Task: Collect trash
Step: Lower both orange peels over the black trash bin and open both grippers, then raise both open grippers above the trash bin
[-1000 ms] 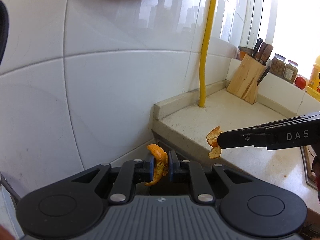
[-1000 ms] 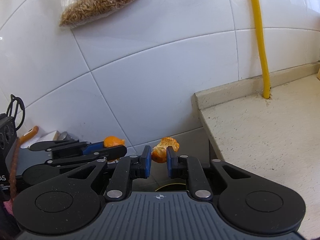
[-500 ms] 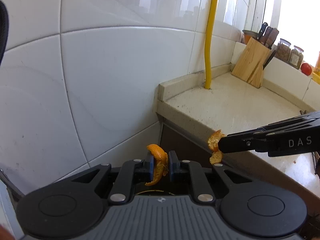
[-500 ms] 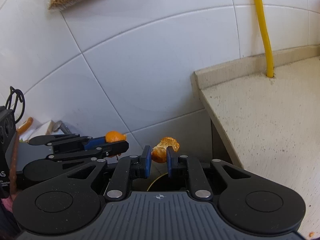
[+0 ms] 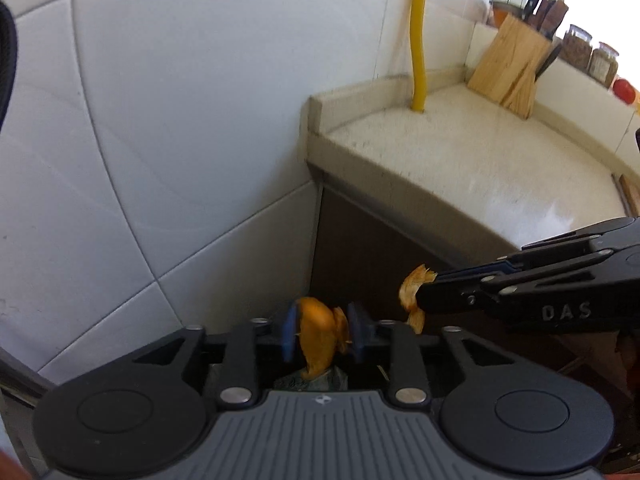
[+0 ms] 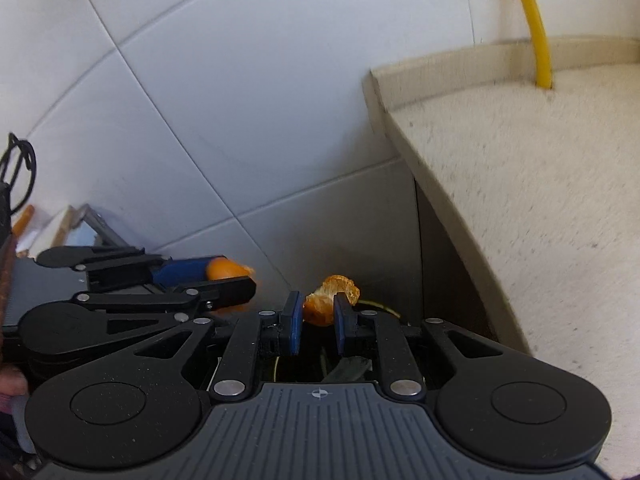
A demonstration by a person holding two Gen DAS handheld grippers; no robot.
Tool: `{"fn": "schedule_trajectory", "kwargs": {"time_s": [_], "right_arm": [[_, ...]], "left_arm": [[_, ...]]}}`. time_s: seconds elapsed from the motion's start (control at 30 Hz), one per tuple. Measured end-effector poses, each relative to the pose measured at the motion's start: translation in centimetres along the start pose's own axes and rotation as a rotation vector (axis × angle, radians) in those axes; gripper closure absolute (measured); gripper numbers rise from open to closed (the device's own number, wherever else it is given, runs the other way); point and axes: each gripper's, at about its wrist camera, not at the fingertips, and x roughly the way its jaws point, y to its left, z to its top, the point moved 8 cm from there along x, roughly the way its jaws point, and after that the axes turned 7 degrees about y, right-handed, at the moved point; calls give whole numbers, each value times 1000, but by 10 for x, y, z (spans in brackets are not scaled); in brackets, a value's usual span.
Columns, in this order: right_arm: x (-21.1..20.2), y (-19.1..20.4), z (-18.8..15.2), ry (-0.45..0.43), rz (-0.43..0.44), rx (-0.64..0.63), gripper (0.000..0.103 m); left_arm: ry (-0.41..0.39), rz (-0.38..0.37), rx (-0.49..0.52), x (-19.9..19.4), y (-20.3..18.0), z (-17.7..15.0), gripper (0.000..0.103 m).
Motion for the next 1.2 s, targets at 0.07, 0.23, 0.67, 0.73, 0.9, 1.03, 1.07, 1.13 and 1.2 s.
{"fn": "schedule_trajectory", "kwargs": {"time_s": [0.07,0.23,0.67,0.73,0.9,1.03,1.07,1.13,1.2], "right_arm": [[12,-2,-3,24,4,2,76],[46,-12,-12,74,18,37,73],[1,-15,-12,-25,-31,93,49],[-17,-12,-9,-65,-59,78,40],[-37,-8,-8,-87,-81,78,33],[-32,-14,-6,-76,-83,109,31],[-34,-16,-6,-69,-80,118,29],[-39,-15,-4,-76,-57,117,29],[-50,-12,-6,-93,-47,94,24]], "left_arm": [[25,13,9,7,0,-1,65],[121,67,8,31,6,-8,61],[75,119,-19,18,13,-5,59],[49,126,-19,12,11,-1,57],[5,112,-41,3,8,5,51],[7,134,-105,-7,10,2,51],[6,143,-118,-10,9,1,51],[-5,159,-131,-22,3,0,51],[-23,180,-134,-33,-7,-1,46]]}}
